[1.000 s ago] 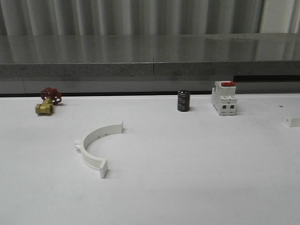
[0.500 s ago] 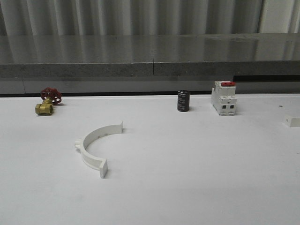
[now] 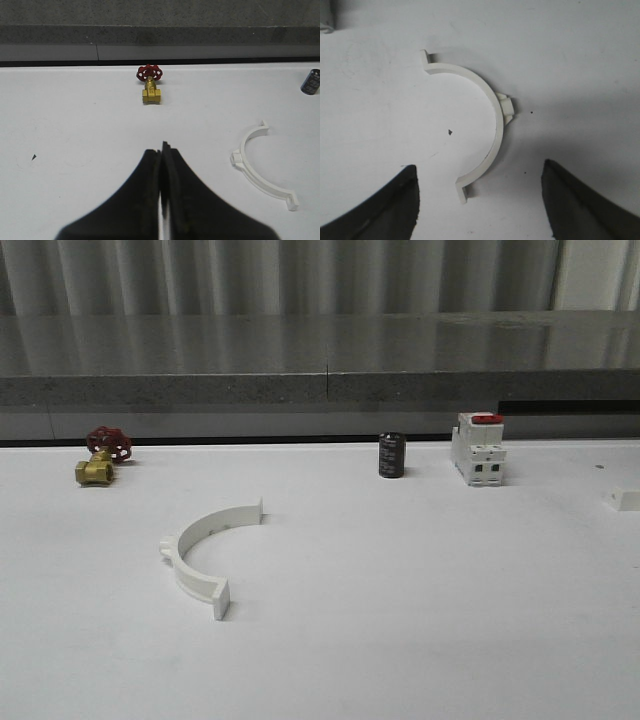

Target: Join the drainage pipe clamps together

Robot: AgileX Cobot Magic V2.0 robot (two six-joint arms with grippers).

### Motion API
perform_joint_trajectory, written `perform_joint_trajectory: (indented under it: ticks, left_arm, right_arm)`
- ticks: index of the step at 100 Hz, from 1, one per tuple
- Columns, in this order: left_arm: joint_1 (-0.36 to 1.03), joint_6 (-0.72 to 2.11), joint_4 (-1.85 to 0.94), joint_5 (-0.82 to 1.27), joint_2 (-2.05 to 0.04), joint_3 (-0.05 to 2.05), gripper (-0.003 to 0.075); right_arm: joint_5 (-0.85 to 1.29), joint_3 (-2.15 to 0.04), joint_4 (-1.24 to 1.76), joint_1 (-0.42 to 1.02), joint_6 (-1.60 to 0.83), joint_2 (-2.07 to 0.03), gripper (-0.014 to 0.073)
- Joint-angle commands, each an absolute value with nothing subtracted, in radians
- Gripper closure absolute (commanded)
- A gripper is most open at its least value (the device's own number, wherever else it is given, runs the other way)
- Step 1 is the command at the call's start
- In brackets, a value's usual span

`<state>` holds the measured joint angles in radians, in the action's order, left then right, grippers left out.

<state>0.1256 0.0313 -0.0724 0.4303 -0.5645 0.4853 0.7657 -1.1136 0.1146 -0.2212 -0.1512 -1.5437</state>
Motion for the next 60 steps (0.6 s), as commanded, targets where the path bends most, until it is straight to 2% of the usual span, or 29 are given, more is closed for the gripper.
perform_joint_trajectory:
  ticks: [1,25,60]
  left_arm:
    - [0.125,0.031,-0.079,0.349,-0.565,0.510,0.0741]
    - [0.125,0.031,-0.079,0.349,-0.565,0.510,0.0741]
    - [0.125,0.031,-0.079,0.349,-0.565,0.510,0.0741]
  right_arm:
    - [0.733,-1.173,0.155,-0.242,-0.225,-1.581,0.0072]
    - [0.671,-1.199,0.155,-0.243,-0.318,-1.743,0.0073]
    - [0.612,-1.222,0.131,-0.243,-0.335,-1.859,0.0073]
